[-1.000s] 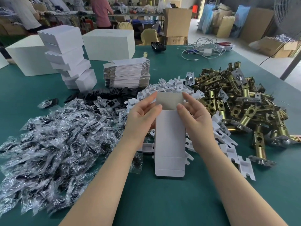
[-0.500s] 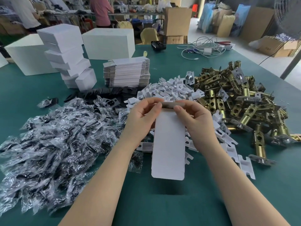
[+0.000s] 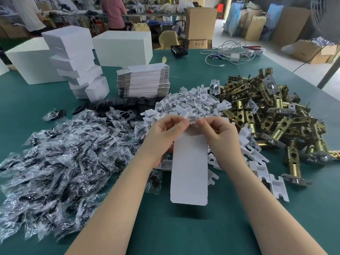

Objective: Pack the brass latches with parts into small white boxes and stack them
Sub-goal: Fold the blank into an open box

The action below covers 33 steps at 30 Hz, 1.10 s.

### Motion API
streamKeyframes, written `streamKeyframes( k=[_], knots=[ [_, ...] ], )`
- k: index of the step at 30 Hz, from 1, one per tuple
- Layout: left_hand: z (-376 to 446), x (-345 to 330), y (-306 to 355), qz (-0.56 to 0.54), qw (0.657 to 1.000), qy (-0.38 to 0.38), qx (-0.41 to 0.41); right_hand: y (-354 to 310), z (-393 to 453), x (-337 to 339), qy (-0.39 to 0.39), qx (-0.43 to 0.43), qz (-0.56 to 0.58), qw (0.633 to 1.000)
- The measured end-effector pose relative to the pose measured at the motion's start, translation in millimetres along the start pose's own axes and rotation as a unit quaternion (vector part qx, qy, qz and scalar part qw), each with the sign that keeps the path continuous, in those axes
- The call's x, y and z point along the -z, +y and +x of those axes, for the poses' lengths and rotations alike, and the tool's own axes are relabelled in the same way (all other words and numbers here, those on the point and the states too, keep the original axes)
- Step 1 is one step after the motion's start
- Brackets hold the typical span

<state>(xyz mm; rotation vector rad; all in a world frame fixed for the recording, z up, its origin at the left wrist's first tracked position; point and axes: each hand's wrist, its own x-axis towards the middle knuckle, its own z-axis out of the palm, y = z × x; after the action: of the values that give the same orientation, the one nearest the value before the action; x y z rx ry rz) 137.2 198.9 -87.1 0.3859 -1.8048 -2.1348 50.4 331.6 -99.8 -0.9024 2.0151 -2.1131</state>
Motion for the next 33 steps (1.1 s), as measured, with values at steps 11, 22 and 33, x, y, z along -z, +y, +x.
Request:
streamKeyframes(
  k=[11, 22, 33],
  knots=[
    [2, 3, -3, -0.008, 0.999, 0.033, 0.031, -7, -1, 1, -0.035, -0.065, -0.026, 0.997],
    [-2, -16, -9, 0.110, 0.984, 0.092, -0.103, -10, -1, 3, 0.019, -0.081, 0.032, 0.996],
    [-10, -18, -1, 0.283, 0.925, 0.089, -0.237, -26, -6, 1, 0.074, 0.005, 0.081, 0.994]
  ],
)
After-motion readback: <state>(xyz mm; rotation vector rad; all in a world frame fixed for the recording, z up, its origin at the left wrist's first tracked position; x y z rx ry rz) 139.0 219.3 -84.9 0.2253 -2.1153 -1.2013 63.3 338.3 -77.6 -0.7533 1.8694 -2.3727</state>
